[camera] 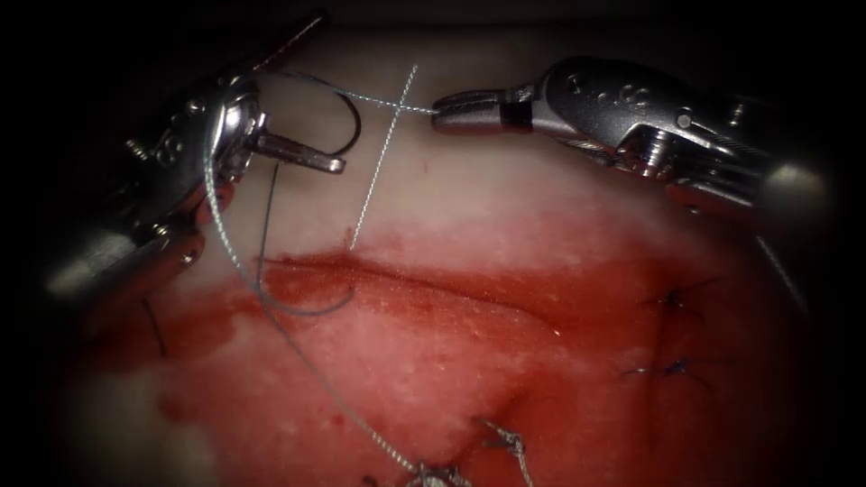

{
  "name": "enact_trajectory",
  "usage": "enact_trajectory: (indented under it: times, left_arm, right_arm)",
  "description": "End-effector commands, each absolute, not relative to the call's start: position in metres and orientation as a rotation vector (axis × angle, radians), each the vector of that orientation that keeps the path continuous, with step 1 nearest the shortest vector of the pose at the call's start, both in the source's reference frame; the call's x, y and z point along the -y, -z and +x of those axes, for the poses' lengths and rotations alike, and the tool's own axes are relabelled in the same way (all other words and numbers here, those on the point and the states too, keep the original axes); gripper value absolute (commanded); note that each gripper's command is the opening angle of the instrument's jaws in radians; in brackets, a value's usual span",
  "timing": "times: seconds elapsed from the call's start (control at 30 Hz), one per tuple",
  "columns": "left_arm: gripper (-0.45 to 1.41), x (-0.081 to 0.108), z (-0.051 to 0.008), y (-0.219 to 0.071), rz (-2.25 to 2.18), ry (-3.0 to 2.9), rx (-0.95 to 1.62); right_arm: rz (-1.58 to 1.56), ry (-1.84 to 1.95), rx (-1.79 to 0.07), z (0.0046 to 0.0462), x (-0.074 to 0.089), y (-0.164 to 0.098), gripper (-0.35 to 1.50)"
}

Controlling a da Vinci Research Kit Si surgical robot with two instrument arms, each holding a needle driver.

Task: Wound Closure

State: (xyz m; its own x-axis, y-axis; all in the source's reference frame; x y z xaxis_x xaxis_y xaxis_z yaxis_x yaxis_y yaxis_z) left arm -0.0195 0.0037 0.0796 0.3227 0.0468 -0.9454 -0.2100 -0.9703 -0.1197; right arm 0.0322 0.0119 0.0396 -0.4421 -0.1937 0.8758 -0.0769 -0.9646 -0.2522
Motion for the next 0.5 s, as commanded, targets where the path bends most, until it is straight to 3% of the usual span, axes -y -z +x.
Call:
enact_trajectory:
  times: [0.03,0.13,0.2,0.27,0.3,0.5]
  left_arm:
    - [0.37,-0.0049,-0.0194,-0.0787,-2.380,-1.705,-0.170]
    - [0.04,-0.0048,-0.0191,-0.0786,-2.340,-1.712,-0.193]
    - [-0.05,-0.0048,-0.0191,-0.0786,-2.334,-1.713,-0.197]
    - [-0.25,-0.0048,-0.0189,-0.0787,-2.328,-1.717,-0.208]
    - [-0.45,-0.0049,-0.0188,-0.0787,-2.319,-1.719,-0.213]
    - [-0.45,-0.0049,-0.0185,-0.0789,-2.237,-1.730,-0.258]
  right_arm:
    - [-1.630,2.575,-0.383,0.0327,-0.0133,-0.0385,-0.35]
    - [-1.626,2.576,-0.378,0.0326,-0.0133,-0.0385,-0.35]
    - [-1.626,2.576,-0.378,0.0326,-0.0133,-0.0385,-0.35]
    - [-1.626,2.576,-0.378,0.0326,-0.0133,-0.0385,-0.35]
    - [-1.627,2.576,-0.378,0.0326,-0.0133,-0.0385,-0.35]
    - [-1.627,2.576,-0.379,0.0326,-0.0133,-0.0384,-0.35]
